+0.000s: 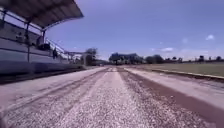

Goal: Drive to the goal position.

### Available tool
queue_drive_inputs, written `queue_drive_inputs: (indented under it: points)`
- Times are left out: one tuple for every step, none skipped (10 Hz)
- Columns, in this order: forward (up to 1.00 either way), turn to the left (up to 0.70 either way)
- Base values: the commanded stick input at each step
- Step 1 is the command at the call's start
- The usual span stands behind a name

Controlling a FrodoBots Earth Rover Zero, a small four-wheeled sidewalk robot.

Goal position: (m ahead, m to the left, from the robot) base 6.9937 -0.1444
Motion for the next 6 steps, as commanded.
queue_drive_inputs:
  points:
    - [1.0,0.0]
    - [1.0,0.0]
    - [1.0,0.0]
    - [1.0,0.0]
    - [1.0,0.0]
    - [1.0,0.0]
